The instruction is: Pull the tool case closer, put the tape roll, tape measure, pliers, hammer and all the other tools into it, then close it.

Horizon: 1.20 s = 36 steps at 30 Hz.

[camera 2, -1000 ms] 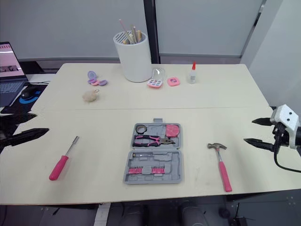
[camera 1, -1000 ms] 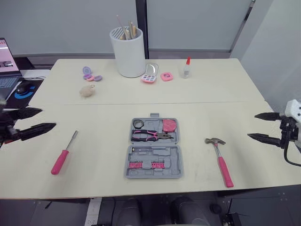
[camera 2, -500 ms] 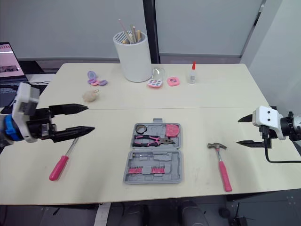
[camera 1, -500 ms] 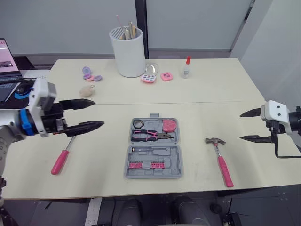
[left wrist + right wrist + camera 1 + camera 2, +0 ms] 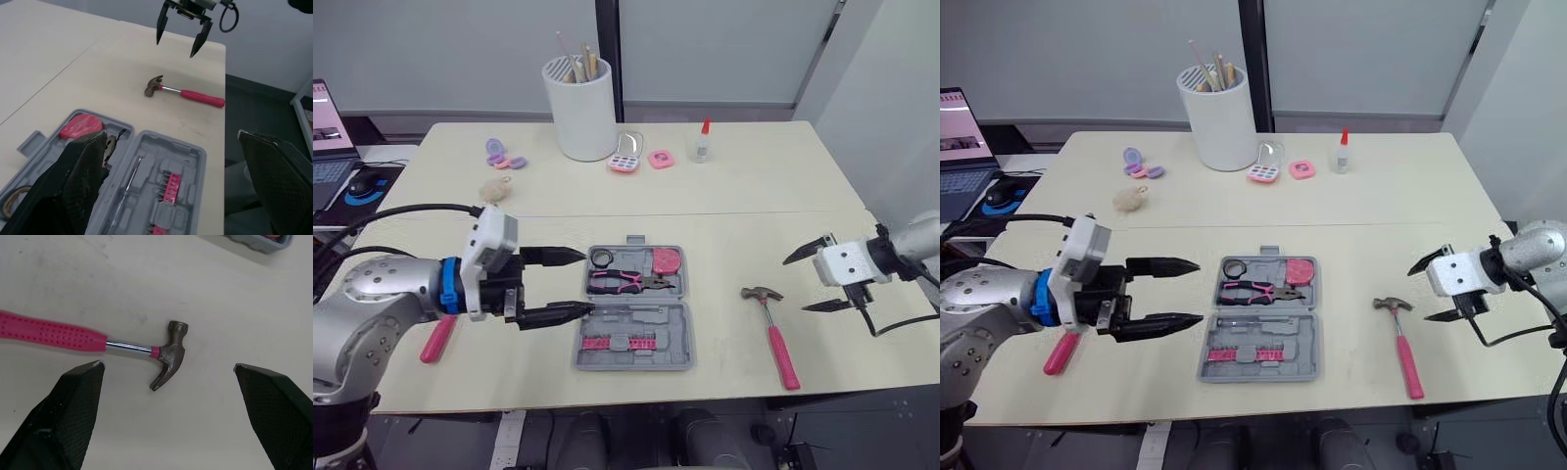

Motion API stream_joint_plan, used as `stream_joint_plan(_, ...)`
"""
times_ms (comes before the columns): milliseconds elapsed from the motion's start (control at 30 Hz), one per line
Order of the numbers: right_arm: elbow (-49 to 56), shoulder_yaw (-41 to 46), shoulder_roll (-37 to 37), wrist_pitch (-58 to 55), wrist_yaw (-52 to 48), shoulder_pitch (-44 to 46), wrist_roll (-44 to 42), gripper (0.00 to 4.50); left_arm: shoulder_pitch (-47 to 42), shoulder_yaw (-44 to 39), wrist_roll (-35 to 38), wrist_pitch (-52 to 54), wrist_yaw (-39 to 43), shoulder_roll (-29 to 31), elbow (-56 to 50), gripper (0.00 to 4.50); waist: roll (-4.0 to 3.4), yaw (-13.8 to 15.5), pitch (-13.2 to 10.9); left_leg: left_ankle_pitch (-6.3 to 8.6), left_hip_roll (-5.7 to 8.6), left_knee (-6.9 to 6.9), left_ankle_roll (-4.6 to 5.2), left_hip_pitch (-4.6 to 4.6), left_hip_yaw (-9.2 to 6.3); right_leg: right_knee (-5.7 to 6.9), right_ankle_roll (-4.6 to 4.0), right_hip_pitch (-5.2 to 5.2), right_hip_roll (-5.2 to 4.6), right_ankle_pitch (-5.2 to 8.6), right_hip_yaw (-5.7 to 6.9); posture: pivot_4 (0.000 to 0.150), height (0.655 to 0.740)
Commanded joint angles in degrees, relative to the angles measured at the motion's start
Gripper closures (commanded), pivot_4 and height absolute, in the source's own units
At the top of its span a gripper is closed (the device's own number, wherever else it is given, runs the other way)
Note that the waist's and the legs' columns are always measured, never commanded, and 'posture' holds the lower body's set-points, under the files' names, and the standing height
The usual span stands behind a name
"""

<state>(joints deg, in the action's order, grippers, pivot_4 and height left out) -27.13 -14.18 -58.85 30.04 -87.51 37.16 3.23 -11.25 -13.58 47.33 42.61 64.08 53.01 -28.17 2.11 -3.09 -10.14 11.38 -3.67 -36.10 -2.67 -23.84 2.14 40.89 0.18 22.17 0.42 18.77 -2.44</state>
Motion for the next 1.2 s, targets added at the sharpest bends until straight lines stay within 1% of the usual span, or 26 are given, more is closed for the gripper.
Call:
stream_joint_plan(33,-2.85,-2.98,0.33,11.78,-0.49,1.73,3.15,0.00,0.60,0.72,3.63,1.85,-1.52,-0.67,-4.20,0.05,0.00,0.00,0.00,0.00,0.00,0.00,0.00,0.00,-0.03,-0.01,0.00,-0.02,0.01,0.00,0.02,0.150,0.7400)
stream_joint_plan(167,-6.30,-6.38,2.09,19.83,1.53,3.93,7.05,0.00,0.91,1.79,5.44,2.97,-3.75,-1.62,-6.25,0.05,-0.03,-0.06,-0.02,0.00,0.00,-0.01,0.00,0.05,-0.02,0.00,-0.01,-0.04,0.02,0.00,-0.01,0.150,0.7400)
stream_joint_plan(267,-9.40,-8.26,3.81,24.31,4.65,5.87,10.22,0.00,2.48,2.89,5.36,2.96,-4.05,-1.43,-7.77,0.05,-0.03,-0.07,-0.02,-0.01,0.00,-0.03,-0.01,0.05,-0.05,0.01,-0.01,-0.07,0.02,0.00,0.01,0.150,0.7400)
stream_joint_plan(400,-14.65,-11.16,6.07,29.47,10.47,9.58,17.21,0.00,6.05,4.40,2.14,0.84,-2.31,-0.09,-8.73,0.05,-0.04,-0.10,-0.02,-0.02,-0.01,-0.03,-0.02,0.09,-0.05,0.00,-0.01,-0.10,0.02,-0.01,-0.01,0.150,0.7400)
stream_joint_plan(633,-22.15,-17.86,8.18,37.80,22.92,15.20,32.68,0.00,7.34,5.36,2.39,0.28,-4.41,-1.31,-9.95,0.05,-0.06,0.11,-0.04,-0.02,0.02,-0.06,-0.02,0.10,-0.06,0.01,-0.02,-0.14,-0.01,-0.01,-0.01,0.150,0.7400)
stream_joint_plan(767,-23.04,-21.94,8.83,42.60,29.81,17.69,40.71,0.00,9.01,5.07,1.49,-0.64,-4.71,-0.92,-9.94,0.05,-0.07,-0.05,-0.04,-0.02,0.01,-0.05,-0.03,0.11,-0.06,0.00,-0.03,-0.13,-0.02,-0.01,-0.03,0.150,0.7400)
stream_joint_plan(967,-22.69,-27.59,10.53,45.29,41.86,20.11,53.32,0.00,9.93,5.16,1.38,-0.80,-5.94,-1.30,-10.75,0.05,-0.07,0.03,-0.04,-0.03,0.00,-0.05,-0.04,0.13,-0.10,0.04,-0.04,-0.13,-0.01,-0.01,-0.01,0.150,0.7400)
stream_joint_plan(1100,-23.52,-31.63,11.64,44.12,48.70,21.99,60.47,0.00,11.46,4.43,0.95,-1.12,-5.83,-0.55,-10.90,0.05,-0.06,-0.05,-0.03,-0.04,0.01,-0.06,-0.06,0.14,-0.06,0.04,-0.04,-0.13,-0.03,-0.01,-0.05,0.150,0.7400)
stream_joint_plan(1200,-25.42,-33.83,12.56,42.66,52.36,22.81,63.34,0.60,11.65,4.17,1.28,-1.04,-6.32,-0.44,-11.24,0.00,-0.01,-0.04,0.00,-0.05,0.01,-0.06,-0.08,0.16,-0.12,0.04,-0.04,-0.16,-0.02,-0.01,0.00,0.150,0.7400)
